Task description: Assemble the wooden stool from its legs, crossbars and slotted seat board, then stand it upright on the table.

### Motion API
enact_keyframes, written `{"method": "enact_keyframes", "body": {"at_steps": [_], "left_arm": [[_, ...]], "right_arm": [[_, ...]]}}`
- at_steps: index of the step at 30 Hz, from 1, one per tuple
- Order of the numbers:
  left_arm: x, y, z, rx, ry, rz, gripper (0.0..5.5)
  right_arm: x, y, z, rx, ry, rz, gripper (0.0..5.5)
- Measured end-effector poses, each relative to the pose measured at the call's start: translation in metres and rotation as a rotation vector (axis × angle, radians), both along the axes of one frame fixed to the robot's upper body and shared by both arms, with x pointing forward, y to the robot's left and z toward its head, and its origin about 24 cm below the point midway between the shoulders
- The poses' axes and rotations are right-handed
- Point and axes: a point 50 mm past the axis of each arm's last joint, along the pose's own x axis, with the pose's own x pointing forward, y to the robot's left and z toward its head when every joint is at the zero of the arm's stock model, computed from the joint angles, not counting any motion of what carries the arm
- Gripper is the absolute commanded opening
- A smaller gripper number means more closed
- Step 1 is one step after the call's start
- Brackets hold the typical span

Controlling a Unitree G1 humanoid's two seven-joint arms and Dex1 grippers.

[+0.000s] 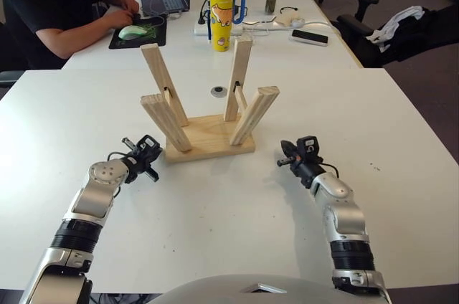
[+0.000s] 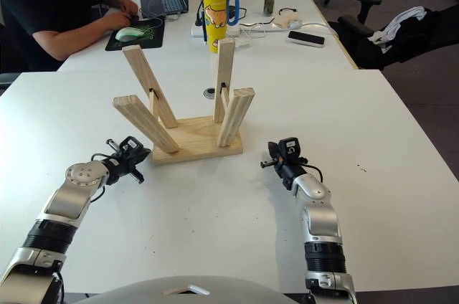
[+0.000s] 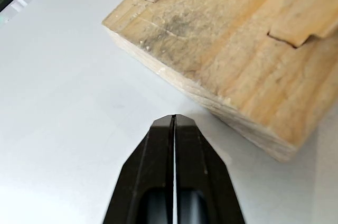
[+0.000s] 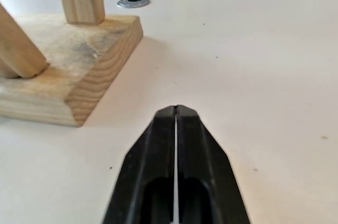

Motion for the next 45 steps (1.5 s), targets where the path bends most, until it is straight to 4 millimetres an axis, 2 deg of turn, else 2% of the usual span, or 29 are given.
{"method": "enact_keyframes", "body": {"at_steps": [3,7,11,15,21,24,29,36,40,45], "left_arm": [[-0.002,-0.005,-0.001,-0.003,0.010,-0.030,0.00],[0.003,-0.018,-0.003,-0.008,0.027,-0.102,0.00],[0.008,-0.021,-0.001,-0.013,0.036,-0.131,0.00],[0.008,-0.023,0.002,-0.033,0.061,-0.130,0.00],[-0.031,-0.041,0.002,-0.123,0.125,-0.162,0.00],[-0.038,-0.046,0.004,-0.135,0.138,-0.140,0.00],[-0.042,-0.047,0.010,-0.204,0.186,-0.046,0.00],[-0.049,-0.050,0.020,-0.347,0.288,0.050,0.00],[-0.048,-0.048,0.034,-0.421,0.295,0.093,0.00],[-0.041,-0.041,0.060,-0.465,0.230,0.108,0.00]], "right_arm": [[0.012,0.010,-0.004,0.006,0.001,0.040,0.02],[0.017,0.027,-0.006,0.044,-0.010,0.096,0.02],[0.014,0.026,-0.006,0.089,-0.012,0.110,0.02],[-0.001,0.024,-0.006,0.113,-0.004,0.131,0.02],[-0.034,0.002,-0.003,0.069,0.034,0.104,0.02],[-0.046,0.002,0.000,0.073,0.059,0.072,0.02],[-0.055,0.005,0.014,0.096,0.117,0.050,0.02],[-0.053,-0.001,0.039,0.174,0.140,0.021,0.02],[-0.048,-0.001,0.056,0.163,0.128,0.037,0.02],[-0.052,0.000,0.069,0.155,0.139,0.073,0.02]]}}
